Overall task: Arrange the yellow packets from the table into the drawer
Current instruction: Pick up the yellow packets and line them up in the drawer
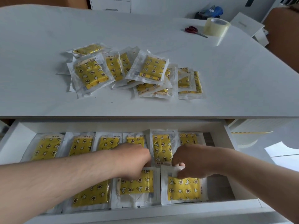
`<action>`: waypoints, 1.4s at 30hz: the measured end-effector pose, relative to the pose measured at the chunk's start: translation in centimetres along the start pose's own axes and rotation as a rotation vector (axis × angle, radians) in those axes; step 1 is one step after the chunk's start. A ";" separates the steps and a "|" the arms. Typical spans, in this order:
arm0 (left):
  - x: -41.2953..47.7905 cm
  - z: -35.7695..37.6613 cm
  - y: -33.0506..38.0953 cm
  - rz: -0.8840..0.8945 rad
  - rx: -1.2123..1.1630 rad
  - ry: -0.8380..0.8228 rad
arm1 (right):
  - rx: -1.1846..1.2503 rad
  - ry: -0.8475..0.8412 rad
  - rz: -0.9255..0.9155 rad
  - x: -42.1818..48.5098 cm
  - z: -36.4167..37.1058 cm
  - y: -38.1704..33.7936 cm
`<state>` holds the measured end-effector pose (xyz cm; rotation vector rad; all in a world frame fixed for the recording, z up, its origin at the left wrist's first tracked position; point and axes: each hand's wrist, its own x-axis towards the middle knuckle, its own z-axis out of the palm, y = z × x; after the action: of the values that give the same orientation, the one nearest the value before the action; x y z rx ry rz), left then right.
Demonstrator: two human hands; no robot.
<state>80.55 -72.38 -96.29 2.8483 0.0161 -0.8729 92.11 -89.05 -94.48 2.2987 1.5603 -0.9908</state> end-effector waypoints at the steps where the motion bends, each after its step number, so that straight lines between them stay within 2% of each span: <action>1: 0.2 0.1 -0.1 0.000 0.001 0.010 | -0.005 0.009 -0.005 0.1 0.1 0.0; 12: 0.1 0.6 -0.2 0.048 -0.004 0.020 | -0.084 0.042 -0.006 1.1 1.8 -0.3; 14: -0.4 0.1 -0.8 0.120 0.001 0.058 | -0.187 0.067 -0.043 0.4 1.3 0.1; 16: -1.3 -0.8 -2.4 0.248 0.046 0.118 | -0.388 0.175 -0.158 -0.9 0.3 0.9; 18: -2.3 -1.7 -4.6 0.450 0.239 0.274 | -0.555 0.294 -0.252 -2.2 -0.2 2.1; 20: -3.0 -1.2 -6.4 0.515 0.415 0.275 | -0.591 0.273 -0.283 -2.9 0.9 2.9; 22: -3.1 0.3 -7.2 0.540 0.477 0.241 | -0.609 0.235 -0.371 -2.8 2.3 3.1; 26: -3.0 1.8 -6.3 0.629 0.511 0.212 | -0.591 0.257 -0.443 -2.2 3.7 3.1; 33: -2.6 2.9 -5.5 0.656 0.528 0.168 | -0.589 0.296 -0.481 -1.7 4.1 3.4; 39: -2.9 2.7 -5.0 0.626 0.494 0.148 | -0.527 0.254 -0.411 -2.0 3.9 3.3; 42: -3.2 2.9 -4.7 0.495 0.311 0.136 | -0.221 0.197 -0.264 -2.1 3.6 2.4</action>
<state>76.04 -68.12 -97.58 2.9600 -0.8362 -0.6152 92.26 -93.47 -96.37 2.1301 1.9822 -0.6168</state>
